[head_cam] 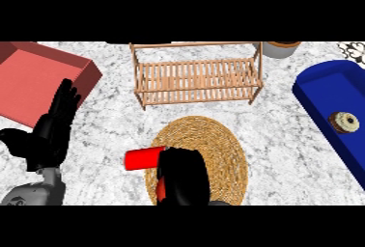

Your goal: Pick the tomato from the placemat and place it in the tiered shelf

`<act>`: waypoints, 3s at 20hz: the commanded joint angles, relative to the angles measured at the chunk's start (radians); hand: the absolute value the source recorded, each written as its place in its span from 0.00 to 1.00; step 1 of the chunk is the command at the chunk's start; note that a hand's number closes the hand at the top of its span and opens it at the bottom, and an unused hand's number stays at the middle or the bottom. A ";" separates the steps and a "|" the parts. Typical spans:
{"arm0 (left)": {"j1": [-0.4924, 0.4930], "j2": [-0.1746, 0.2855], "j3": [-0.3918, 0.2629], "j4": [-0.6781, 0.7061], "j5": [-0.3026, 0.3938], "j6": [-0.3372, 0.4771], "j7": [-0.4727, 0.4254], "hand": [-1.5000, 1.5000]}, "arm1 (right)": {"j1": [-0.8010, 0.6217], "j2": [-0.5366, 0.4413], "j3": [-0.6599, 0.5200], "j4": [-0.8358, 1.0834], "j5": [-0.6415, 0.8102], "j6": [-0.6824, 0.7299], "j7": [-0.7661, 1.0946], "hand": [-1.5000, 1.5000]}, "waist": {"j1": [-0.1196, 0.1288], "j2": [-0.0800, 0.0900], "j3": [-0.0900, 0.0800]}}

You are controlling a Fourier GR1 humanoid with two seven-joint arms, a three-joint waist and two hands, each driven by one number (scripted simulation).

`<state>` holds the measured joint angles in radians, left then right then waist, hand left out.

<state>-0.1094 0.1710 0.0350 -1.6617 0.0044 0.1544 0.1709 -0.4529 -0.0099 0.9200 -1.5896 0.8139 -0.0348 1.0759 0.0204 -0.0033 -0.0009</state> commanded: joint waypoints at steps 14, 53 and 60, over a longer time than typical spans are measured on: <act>0.031 0.027 0.046 -0.007 0.027 -0.024 -0.007 0.50 | -0.334 0.009 -0.239 -0.257 0.183 0.034 0.410 1.00 | -0.015 -0.006 -0.001; -0.036 -0.026 0.029 0.016 -0.029 -0.007 0.002 0.50 | -0.548 0.010 -0.727 0.731 -0.091 -0.601 -0.347 0.00 | 0.004 0.011 0.001; 0.050 -0.022 0.026 -0.082 0.000 -0.047 0.025 0.50 | -0.592 0.010 -0.765 0.755 -0.197 -0.615 -0.481 0.00 | 0.002 0.006 0.001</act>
<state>-0.0884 0.1394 0.0515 -1.7016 -0.0197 0.1330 0.1827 -1.0214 -0.0004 0.1587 -0.8589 0.6836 -0.6114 0.6500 0.0195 0.0043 0.0001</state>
